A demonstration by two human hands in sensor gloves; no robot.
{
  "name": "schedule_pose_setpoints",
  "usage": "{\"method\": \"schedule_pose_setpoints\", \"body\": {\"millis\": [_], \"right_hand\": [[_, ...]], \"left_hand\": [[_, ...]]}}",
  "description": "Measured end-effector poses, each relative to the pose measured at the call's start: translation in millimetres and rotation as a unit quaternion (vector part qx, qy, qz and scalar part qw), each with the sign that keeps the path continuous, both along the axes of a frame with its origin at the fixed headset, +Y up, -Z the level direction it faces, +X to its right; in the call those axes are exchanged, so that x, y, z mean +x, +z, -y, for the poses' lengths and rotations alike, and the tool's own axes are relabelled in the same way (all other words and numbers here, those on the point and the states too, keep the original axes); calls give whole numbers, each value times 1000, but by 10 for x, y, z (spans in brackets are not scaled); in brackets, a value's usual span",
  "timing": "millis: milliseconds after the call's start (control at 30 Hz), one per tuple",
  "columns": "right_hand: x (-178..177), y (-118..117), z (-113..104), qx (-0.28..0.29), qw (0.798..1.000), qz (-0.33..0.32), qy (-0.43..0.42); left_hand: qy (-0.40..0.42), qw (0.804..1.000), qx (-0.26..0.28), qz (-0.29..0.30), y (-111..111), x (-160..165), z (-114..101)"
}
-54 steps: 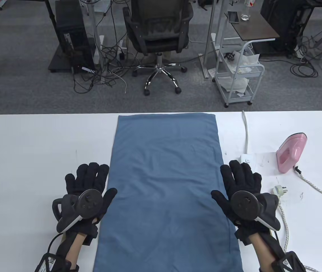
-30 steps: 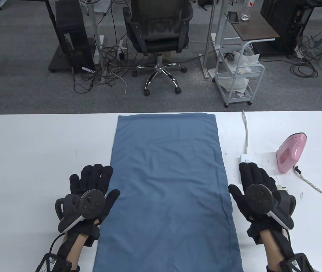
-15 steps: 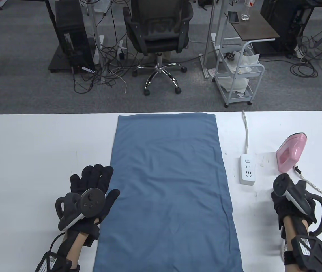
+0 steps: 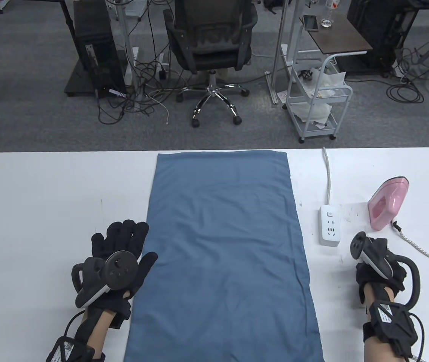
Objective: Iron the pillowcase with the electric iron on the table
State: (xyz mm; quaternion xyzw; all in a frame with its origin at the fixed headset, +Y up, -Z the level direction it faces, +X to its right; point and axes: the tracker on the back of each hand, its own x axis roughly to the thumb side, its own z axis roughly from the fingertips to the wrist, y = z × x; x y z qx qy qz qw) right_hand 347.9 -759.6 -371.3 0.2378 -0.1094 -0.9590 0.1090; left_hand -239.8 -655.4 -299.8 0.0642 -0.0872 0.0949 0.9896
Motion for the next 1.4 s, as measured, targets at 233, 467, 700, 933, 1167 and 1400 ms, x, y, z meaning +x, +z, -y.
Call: {"method": "schedule_pose_setpoints", "body": {"millis": [233, 467, 700, 933, 1167, 1400], "right_hand": [[-39, 10, -260, 81, 992, -8, -100], [-299, -32, -561, 166, 958, -53, -227], [-408, -160, -475, 178, 944, -42, -273], [-374, -216, -361, 182, 941, -18, -286], [-366, -248, -318, 183, 939, -8, -292], [-422, -280, -301, 169, 946, -9, -276]], "left_hand": [[-1, 1000, 1, 1, -1, 9, 1], [-5, 1000, -3, 4, -2, 30, 9], [-3, 1000, -3, 3, 17, 15, 5], [-1, 1000, -2, 2, 20, 11, 0], [-5, 1000, -5, 3, 16, 23, 4], [-5, 1000, -5, 3, 19, 21, 4]]}}
